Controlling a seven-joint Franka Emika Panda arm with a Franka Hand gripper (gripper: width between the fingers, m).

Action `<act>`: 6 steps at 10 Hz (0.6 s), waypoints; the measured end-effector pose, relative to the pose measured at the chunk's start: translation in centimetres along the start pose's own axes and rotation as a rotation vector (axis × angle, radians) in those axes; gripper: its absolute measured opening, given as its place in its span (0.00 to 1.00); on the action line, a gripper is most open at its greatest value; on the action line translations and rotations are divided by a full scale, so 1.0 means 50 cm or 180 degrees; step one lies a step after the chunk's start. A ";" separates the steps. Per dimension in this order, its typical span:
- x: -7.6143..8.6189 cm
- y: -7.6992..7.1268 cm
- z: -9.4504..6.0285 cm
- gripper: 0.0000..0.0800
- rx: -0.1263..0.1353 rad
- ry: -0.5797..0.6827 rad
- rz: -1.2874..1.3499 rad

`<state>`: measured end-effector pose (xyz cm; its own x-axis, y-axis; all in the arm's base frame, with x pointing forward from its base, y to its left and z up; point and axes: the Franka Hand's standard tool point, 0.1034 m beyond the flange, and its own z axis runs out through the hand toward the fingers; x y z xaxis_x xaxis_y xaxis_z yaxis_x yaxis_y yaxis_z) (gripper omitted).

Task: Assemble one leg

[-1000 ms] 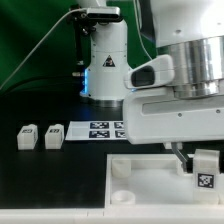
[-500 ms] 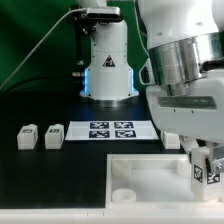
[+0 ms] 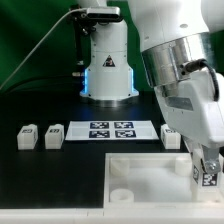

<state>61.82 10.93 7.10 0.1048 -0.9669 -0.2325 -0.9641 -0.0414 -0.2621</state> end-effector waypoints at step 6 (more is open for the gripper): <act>-0.021 0.006 0.002 0.81 -0.0304 -0.0110 -0.2422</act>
Offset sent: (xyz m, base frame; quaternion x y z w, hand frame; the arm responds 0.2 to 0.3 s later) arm -0.0118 0.0290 0.0044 -0.1372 -0.0455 -0.4780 0.8664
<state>61.47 11.95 7.16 0.7541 -0.6548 -0.0500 -0.6400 -0.7156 -0.2800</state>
